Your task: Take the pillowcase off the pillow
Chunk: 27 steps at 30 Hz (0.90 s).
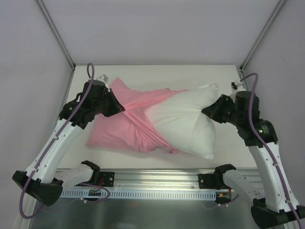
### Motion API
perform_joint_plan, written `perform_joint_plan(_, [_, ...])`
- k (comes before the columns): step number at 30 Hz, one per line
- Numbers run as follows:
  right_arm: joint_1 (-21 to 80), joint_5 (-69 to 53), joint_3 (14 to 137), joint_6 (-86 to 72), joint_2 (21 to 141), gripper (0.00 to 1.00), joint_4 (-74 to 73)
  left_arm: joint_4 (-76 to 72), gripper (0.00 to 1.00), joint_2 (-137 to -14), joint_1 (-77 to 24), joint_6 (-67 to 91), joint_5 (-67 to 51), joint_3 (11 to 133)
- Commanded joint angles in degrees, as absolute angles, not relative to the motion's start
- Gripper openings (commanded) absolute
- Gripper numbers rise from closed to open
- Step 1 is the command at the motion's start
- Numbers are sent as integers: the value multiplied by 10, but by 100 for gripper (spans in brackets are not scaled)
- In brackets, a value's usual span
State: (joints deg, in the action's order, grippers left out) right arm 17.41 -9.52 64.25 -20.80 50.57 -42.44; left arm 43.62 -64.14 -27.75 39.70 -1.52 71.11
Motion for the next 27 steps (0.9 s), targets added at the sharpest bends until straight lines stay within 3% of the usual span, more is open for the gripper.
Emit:
perform_joint_plan(1, [114, 8, 740, -144, 437, 1, -533, 513, 0, -569, -194, 358, 40, 741])
perform_joint_plan(10, [74, 11, 677, -149, 439, 1, -519, 504, 0, -606, -188, 366, -39, 738])
perform_joint_plan(12, [50, 13, 664, -133, 457, 1, -513, 502, 17, -613, -196, 356, -53, 729])
perform_joint_plan(14, [27, -16, 663, -121, 489, 1, -504, 500, 52, -606, -197, 356, -49, 710])
perform_joint_plan(15, [5, -26, 664, -113, 500, 1, -500, 498, 84, -591, -197, 352, -41, 703])
perform_joint_plan(16, [-6, -37, 665, -112, 511, 1, -497, 498, 90, -584, -197, 348, -38, 696])
perform_joint_plan(18, [-40, -67, 662, -112, 530, 1, -485, 498, 98, -568, -197, 334, -45, 668])
perform_joint_plan(27, [-87, -119, 681, -120, 575, 1, -463, 457, 99, -541, -197, 359, -38, 490])
